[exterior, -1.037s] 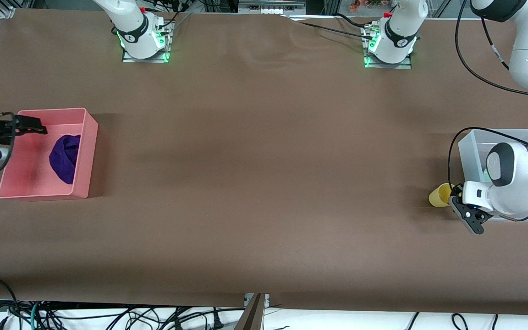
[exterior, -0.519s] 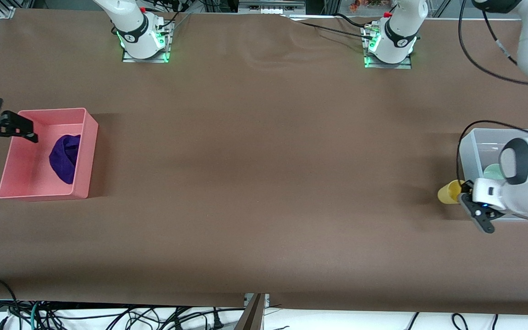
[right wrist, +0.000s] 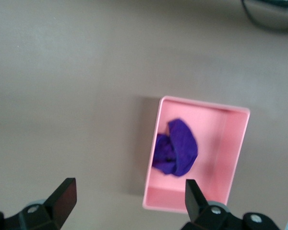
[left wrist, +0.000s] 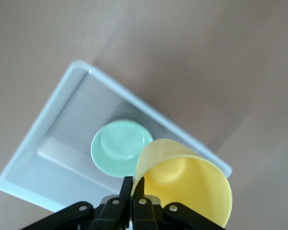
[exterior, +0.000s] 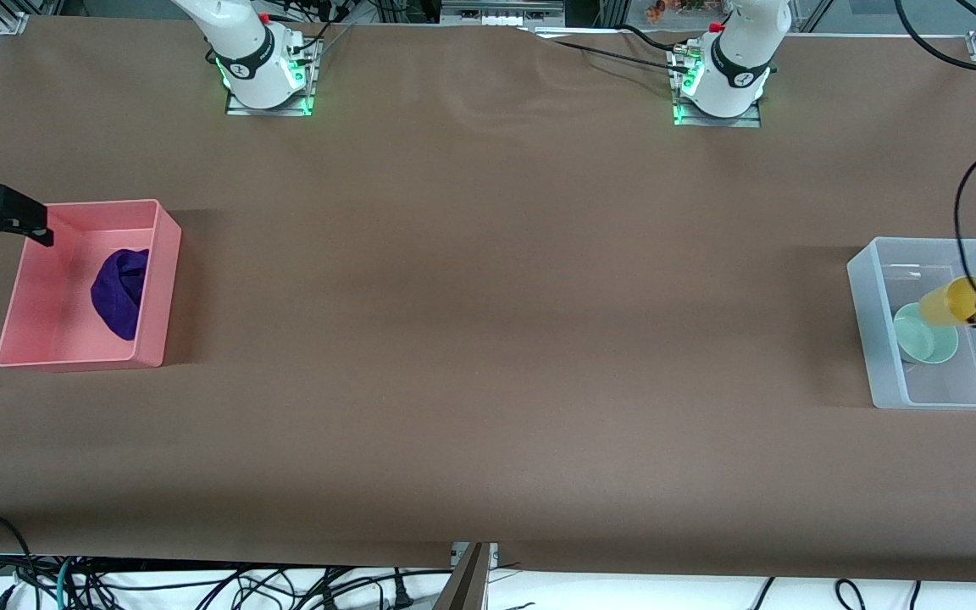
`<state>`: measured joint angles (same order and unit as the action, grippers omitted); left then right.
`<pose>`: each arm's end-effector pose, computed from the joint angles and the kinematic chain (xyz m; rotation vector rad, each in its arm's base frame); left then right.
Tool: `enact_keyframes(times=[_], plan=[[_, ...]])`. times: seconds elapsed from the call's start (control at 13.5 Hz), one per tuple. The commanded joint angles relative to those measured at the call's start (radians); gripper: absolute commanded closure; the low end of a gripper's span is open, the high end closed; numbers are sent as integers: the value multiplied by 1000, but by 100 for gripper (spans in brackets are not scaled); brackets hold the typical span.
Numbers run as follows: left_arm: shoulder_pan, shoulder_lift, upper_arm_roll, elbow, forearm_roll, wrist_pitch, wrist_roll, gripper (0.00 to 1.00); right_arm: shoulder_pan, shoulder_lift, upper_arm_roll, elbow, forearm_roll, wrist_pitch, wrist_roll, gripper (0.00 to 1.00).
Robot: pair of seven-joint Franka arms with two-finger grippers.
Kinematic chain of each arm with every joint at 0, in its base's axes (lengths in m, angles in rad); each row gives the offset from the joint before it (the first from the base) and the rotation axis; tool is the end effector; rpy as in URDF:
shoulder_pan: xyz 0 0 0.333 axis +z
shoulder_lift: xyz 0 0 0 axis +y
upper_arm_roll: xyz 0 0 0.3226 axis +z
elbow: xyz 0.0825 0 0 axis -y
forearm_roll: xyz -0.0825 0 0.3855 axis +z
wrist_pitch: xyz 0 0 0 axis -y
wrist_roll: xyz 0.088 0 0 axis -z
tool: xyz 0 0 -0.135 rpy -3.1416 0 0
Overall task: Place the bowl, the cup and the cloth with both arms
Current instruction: 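Lift the yellow cup with the left gripper and lower it into the green bowl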
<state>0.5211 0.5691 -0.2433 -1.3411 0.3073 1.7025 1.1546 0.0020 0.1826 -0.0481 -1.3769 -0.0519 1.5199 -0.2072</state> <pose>0.6468 0.2550 0.3691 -2.7906 1.3862 0.3961 0.6059 -0.0325 0.5841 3.0757 0.2467 -0.0721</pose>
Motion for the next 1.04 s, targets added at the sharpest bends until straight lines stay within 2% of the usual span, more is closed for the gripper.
enact_keyframes(times=[0.0, 0.22, 0.44, 0.52, 0.59, 0.67, 0.96], plan=[[69, 38, -10, -79, 23, 185, 81, 100, -7, -25, 16, -8, 12, -78, 107, 0], [83, 63, -10, -153, 10, 265, 89, 100, -7, -25, 28, -7, 12, -112, 124, 0], [86, 75, -8, -162, 21, 324, 91, 100, -7, -25, 24, -7, 34, -118, 167, 0], [94, 78, -8, -162, 22, 328, 91, 88, -7, -25, 22, -7, 34, -116, 157, 0], [100, 80, -8, -162, 23, 338, 91, 35, -7, -23, 20, -7, 34, -116, 144, 0], [102, 80, -8, -161, 23, 338, 91, 0, -10, -20, 19, -5, 32, -122, 140, 0], [91, 37, -33, -147, 0, 245, 68, 0, -14, -15, 16, -5, 30, -145, 137, 0]])
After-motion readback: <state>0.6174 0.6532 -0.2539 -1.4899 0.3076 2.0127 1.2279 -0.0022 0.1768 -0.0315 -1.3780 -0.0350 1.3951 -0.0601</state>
